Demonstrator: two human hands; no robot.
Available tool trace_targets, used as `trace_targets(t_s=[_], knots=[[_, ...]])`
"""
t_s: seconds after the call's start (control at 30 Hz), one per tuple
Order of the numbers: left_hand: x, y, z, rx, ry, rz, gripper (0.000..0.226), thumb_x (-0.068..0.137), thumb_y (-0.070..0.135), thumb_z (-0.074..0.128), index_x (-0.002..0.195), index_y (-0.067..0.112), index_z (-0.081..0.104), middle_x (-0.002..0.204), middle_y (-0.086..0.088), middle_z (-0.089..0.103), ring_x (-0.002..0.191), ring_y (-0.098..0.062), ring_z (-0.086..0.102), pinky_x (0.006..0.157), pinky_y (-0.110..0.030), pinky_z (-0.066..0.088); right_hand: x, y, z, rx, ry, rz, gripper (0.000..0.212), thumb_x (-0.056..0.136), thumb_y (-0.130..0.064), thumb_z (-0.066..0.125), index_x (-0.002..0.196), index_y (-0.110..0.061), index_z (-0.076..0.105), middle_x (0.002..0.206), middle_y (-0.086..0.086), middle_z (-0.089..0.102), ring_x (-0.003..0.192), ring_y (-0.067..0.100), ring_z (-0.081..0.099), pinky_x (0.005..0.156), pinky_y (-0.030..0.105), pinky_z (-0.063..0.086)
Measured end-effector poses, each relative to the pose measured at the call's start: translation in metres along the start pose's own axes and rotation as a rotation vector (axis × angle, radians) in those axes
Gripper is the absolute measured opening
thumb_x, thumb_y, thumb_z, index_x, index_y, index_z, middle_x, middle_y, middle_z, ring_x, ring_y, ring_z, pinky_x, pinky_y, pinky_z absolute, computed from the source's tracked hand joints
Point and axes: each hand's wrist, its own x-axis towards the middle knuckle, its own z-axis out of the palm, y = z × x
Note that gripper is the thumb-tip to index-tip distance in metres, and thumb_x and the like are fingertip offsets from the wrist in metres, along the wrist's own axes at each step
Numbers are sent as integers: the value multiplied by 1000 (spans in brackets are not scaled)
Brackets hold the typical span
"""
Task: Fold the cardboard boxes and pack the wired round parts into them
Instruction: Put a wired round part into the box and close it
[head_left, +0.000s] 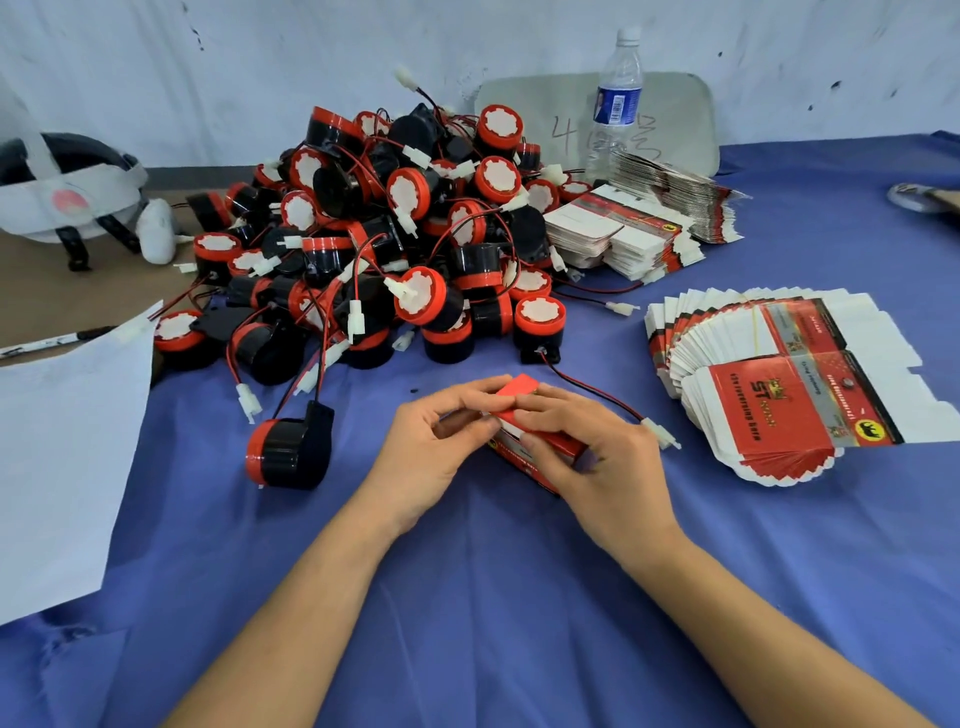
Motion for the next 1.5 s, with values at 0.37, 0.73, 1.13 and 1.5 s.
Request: trace_targets(t_s=[0.37,0.73,1.13,1.5], knots=[[0,-3,-8,103,-50,25,34,88,-12,58,97,17,73,123,9,64,117,-1,59,90,-13,46,-2,11,-12,-175,-215,-113,33,87,-25,63,119,-18,68,125,-7,63,128,11,50,106,31,42],[2,-8,-7,129,-43,52,29,85,-12,62,90,15,71,124,14,62,113,-1,61,88,-13,48,-8,13,-18,-371,-305,-173,38,91,-25,59,128,-24,62,142,-2,50,139,27,37,106,41,42],[-4,-1,3,306,94,166,26,89,20,63,110,36,63,106,7,66,79,-7,63,71,-20,50,-5,-5,-40,356,-43,477,22,90,-17,64,111,-23,69,105,-2,72,99,15,67,87,30,53],[-5,-11,7,397,-111,175,26,98,9,50,104,25,70,96,0,70,73,-3,65,76,-8,48,-72,-51,-250,204,309,599,27,77,-29,50,81,-16,73,73,1,70,60,13,63,47,17,44]])
